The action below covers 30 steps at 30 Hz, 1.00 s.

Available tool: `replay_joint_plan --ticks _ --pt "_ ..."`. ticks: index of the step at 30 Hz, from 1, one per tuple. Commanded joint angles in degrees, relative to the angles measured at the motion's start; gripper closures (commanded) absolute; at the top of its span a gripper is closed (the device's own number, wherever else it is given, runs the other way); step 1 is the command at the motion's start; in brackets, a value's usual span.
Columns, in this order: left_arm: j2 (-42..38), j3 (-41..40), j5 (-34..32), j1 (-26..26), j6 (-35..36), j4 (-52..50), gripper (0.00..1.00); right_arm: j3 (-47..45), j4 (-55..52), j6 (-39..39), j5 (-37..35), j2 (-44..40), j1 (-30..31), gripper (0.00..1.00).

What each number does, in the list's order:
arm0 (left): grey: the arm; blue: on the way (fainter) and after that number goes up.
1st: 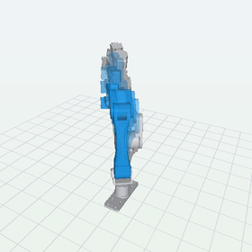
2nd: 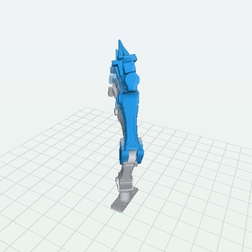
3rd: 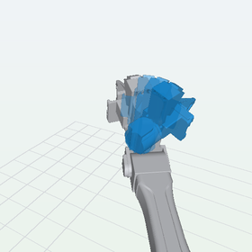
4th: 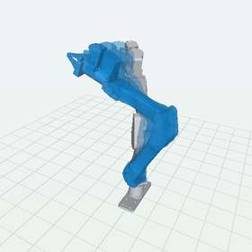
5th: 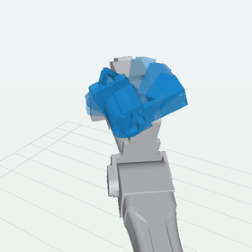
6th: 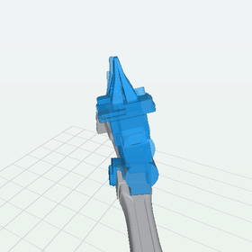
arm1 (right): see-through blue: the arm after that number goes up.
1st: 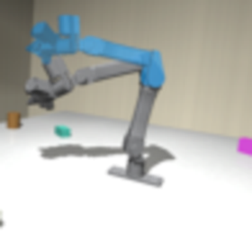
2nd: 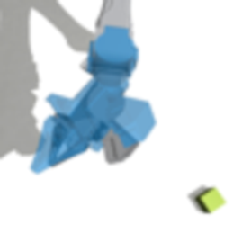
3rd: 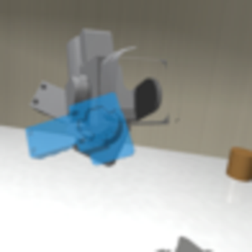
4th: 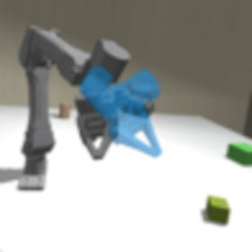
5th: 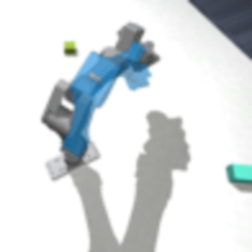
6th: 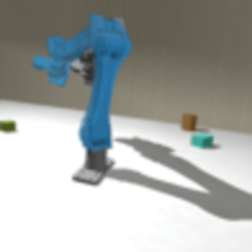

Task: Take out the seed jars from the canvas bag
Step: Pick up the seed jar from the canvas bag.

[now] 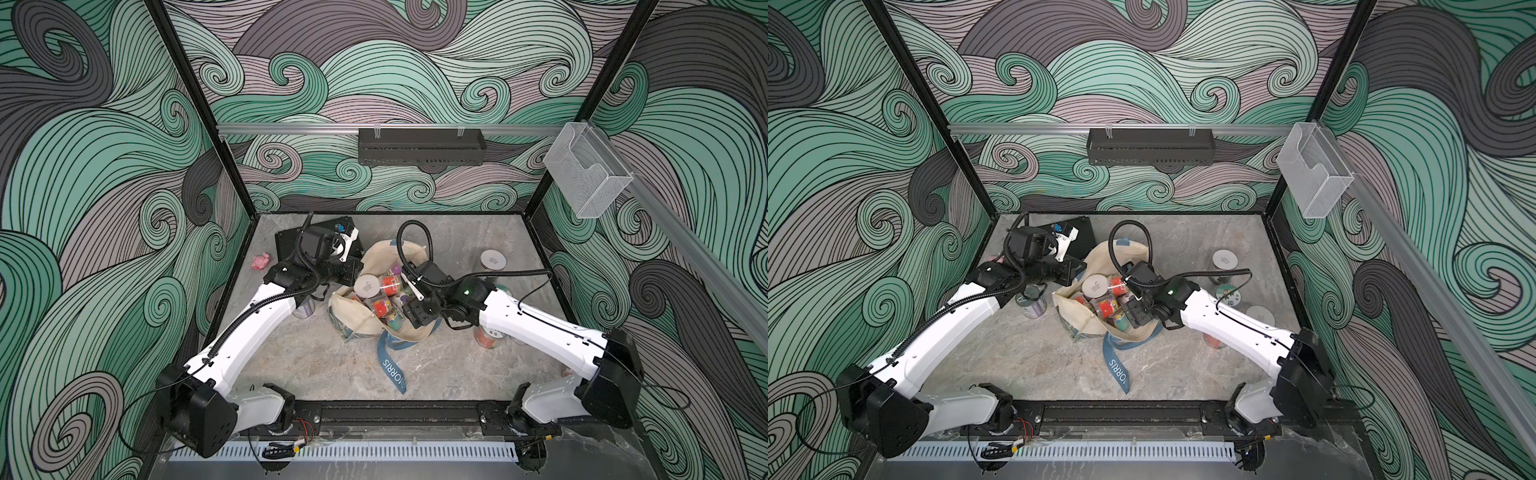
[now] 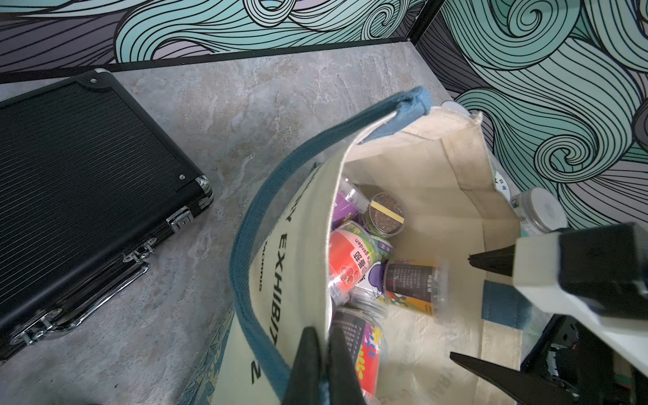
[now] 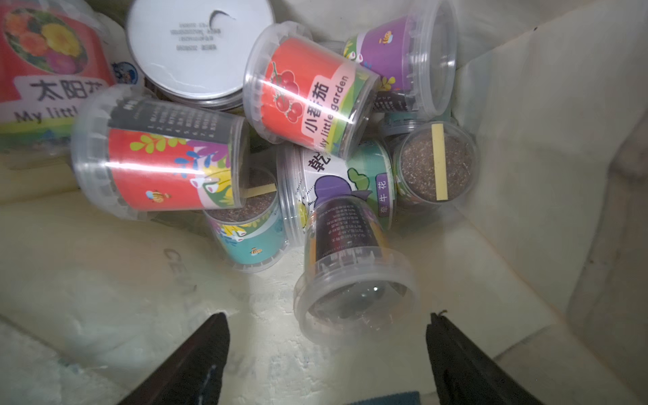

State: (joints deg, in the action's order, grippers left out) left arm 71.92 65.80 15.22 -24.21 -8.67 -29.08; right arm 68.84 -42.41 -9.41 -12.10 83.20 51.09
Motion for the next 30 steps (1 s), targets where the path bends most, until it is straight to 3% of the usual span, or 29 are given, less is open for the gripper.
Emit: replay_joint_plan --ticks 1,18,27,30 --pt "0.3 1.4 0.7 -0.4 -0.7 -0.1 1.00 1.8 -1.7 -0.3 -2.3 1.9 -0.9 0.14" --pt "0.3 1.5 1.6 -0.4 -0.7 -0.1 1.00 -2.6 -0.3 -5.6 7.0 5.7 -2.6 0.20" --pt "0.0 1.5 1.7 -0.3 -0.7 0.0 1.00 -2.0 -0.1 -7.3 7.6 5.5 -1.6 0.31" --pt "-0.2 1.4 1.7 -0.3 -0.7 -0.1 1.00 -1.3 -0.7 -8.2 6.8 4.5 -1.5 0.39"
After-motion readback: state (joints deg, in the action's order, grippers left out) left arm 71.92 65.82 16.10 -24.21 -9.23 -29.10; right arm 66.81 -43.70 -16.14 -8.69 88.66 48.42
